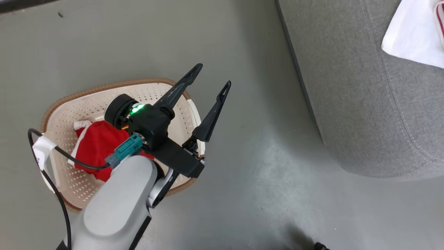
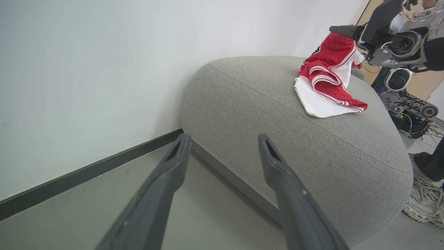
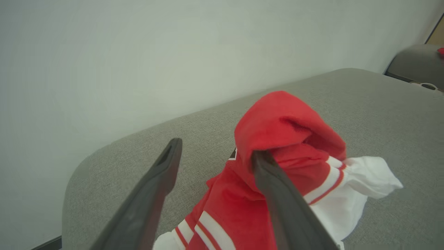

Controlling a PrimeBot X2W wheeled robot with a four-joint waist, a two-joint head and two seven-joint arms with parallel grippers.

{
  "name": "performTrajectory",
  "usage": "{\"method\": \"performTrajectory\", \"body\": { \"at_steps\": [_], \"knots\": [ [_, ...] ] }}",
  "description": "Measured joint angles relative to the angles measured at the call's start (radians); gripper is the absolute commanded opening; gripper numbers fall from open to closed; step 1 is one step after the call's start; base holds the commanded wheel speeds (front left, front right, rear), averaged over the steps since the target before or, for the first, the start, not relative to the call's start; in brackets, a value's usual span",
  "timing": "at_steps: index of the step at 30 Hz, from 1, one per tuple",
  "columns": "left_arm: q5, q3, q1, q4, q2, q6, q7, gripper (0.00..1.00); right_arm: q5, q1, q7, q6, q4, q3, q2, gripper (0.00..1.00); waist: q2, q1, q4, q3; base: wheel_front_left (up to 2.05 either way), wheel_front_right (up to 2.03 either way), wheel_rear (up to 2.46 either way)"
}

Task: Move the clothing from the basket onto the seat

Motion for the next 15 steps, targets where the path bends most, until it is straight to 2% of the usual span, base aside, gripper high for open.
{"method": "performTrajectory", "body": {
  "at_steps": [6,15],
  "knots": [
    [-0.011,0.015,0.03,-0.002,0.002,0.0,0.0,1.0,0.0,0.058,0.0,0.001,0.051,0.0,-0.003,1.0,-0.0001,-0.0001,0.013,-0.056,0.0,0.0,0.0],
    [-0.017,0.021,0.041,0.01,-0.008,0.0,0.0,1.0,-0.002,0.123,0.0,0.04,0.051,0.011,0.026,1.0,-0.0001,-0.0001,0.012,-0.114,0.0,0.0,0.0]
  ]
}}
